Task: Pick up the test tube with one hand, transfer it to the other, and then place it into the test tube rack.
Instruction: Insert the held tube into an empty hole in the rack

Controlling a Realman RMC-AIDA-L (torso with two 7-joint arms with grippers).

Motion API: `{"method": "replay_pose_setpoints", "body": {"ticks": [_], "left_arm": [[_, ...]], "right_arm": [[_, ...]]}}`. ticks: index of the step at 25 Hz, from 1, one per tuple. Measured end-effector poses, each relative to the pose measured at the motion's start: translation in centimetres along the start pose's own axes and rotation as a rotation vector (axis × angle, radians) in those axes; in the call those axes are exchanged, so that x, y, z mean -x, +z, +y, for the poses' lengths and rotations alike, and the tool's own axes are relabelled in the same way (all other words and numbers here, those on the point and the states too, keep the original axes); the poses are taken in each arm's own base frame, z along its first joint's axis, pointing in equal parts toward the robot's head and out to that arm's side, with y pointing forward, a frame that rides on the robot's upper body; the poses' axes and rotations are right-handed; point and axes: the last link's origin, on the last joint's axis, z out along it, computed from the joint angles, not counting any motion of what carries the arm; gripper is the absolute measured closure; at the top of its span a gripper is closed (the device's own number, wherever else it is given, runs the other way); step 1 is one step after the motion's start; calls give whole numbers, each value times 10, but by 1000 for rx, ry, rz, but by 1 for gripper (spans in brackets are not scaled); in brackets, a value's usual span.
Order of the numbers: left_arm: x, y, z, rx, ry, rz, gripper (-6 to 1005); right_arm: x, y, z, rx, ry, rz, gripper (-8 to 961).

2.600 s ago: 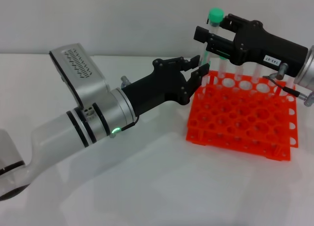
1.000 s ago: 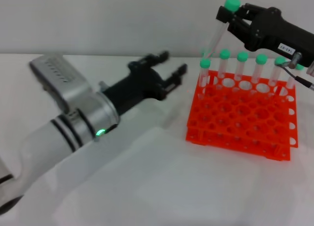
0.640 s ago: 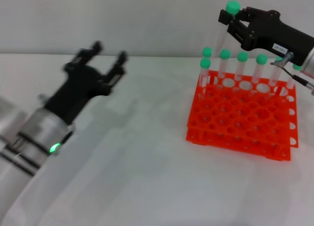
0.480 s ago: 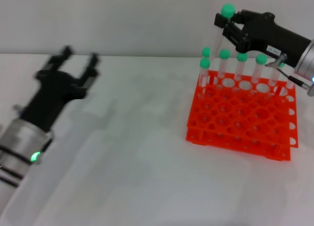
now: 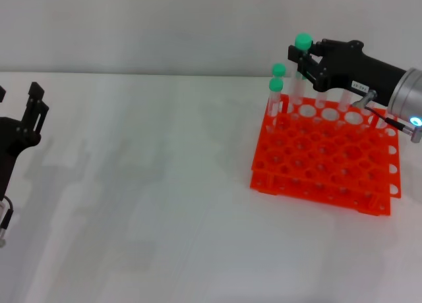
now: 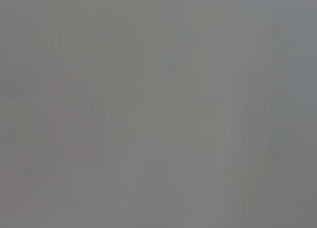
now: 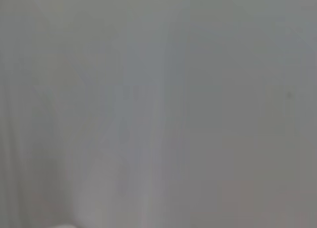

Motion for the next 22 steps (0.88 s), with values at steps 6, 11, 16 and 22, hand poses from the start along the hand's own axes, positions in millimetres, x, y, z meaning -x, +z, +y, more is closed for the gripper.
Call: {"method": "replay_pose_setpoints", "body": {"ticks": [6, 11, 16, 22], "left_arm": [[0, 6, 4, 19, 0, 0, 326], [1, 6, 6, 24, -10, -4, 327], [2, 6, 8, 26, -19, -8, 328], [3, 8, 12, 34, -31, -12, 329]], "right_arm": [[-5, 4, -1, -26, -20, 36, 727], [-11, 3, -2, -36, -9, 56, 725], [-18, 3, 1, -41, 8, 73, 723], [-24, 3, 3, -43, 15, 93, 721]]}}
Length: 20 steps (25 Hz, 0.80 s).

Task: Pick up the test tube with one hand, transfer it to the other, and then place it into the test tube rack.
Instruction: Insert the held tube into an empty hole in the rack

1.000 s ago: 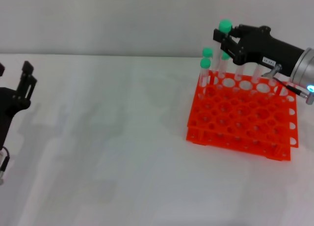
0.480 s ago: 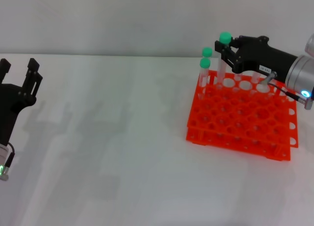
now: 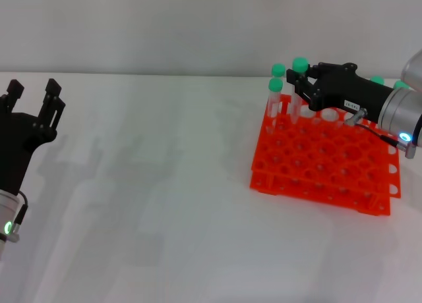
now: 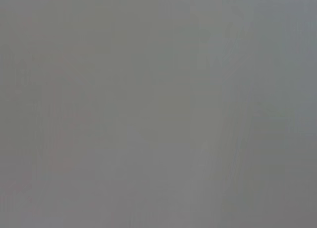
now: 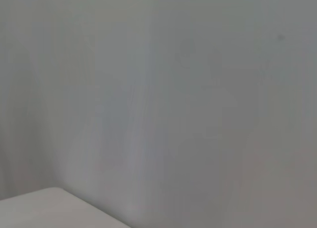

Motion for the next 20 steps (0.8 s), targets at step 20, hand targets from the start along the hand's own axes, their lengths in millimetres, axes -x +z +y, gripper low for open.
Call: {"method": "replay_pose_setpoints", "body": {"ticks": [20], "left_arm": [[1, 0, 1, 1, -5, -3, 333]], "right_arm": [[2, 2, 0, -6, 2, -10, 714]]}}
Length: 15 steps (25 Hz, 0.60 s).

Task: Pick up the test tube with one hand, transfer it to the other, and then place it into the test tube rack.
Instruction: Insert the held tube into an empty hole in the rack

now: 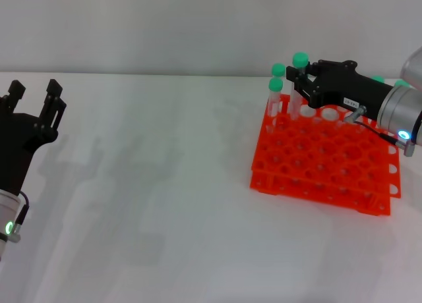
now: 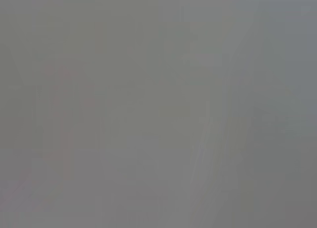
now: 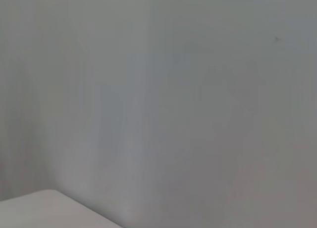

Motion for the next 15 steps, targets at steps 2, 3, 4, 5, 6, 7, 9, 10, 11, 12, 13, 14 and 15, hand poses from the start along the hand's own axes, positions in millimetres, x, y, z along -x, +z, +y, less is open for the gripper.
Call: {"method": "replay_pose_setpoints", "body": {"ticks": [2, 3, 4, 5, 6, 7, 9, 10, 11, 12, 13, 14, 15], "left_arm": [[0, 0, 0, 0, 0, 0, 333], [0, 0, 0, 0, 0, 0, 333], [0, 0, 0, 0, 0, 0, 332], [0, 0, 0, 0, 0, 0, 332], [0, 0, 0, 0, 0, 0, 332], [0, 0, 0, 0, 0, 0, 332], [0, 0, 0, 0, 0, 0, 332], [0, 0, 0, 0, 0, 0, 332], [0, 0, 0, 0, 0, 0, 332], [0, 0, 0, 0, 0, 0, 332], [0, 0, 0, 0, 0, -1, 332], [1, 1, 0, 0, -1, -6, 333], [1, 1, 0, 0, -1, -6, 333]], "right_arm": [[-1, 1, 0, -6, -11, 3, 713], [0, 3, 1, -7, -20, 4, 712], [0, 3, 1, -7, -20, 4, 712], [1, 5, 1, -5, -20, 3, 712], [1, 5, 2, -4, -19, 4, 711], [1, 6, 2, -3, -19, 4, 711], [-1, 7, 2, -3, -23, 11, 710], [-1, 7, 2, -3, -24, 13, 710], [-1, 8, 2, -3, -26, 14, 709], [-1, 8, 2, -4, -27, 16, 709], [-2, 9, 2, -4, -27, 16, 709], [-2, 9, 2, -4, -27, 17, 708], [-2, 9, 2, -5, -27, 18, 708]]}}
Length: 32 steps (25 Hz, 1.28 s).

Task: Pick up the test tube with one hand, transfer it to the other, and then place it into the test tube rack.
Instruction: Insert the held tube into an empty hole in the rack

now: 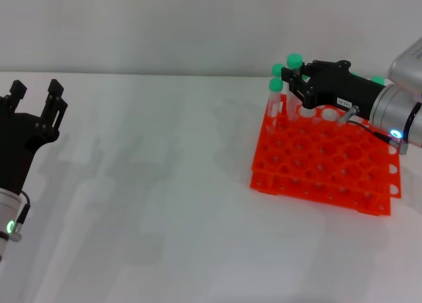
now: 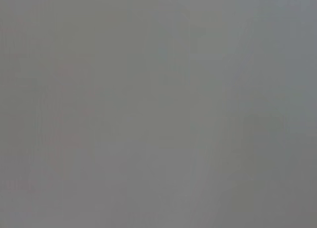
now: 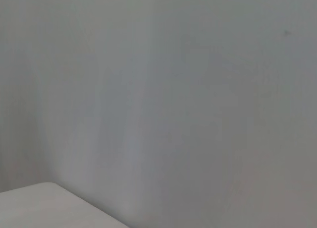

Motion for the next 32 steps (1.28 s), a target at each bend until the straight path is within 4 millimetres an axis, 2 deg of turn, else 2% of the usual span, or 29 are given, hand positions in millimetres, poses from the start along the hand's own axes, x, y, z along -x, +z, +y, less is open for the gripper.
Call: {"method": "replay_pose_setpoints", "body": {"ticks": [12, 32], "left_arm": [[0, 6, 3, 8, -2, -6, 333], [2, 5, 4, 6, -10, -14, 333]], "right_arm": [[-3, -1, -2, -19, 6, 0, 703], [-19, -7, 2, -15, 20, 43, 696]]}}
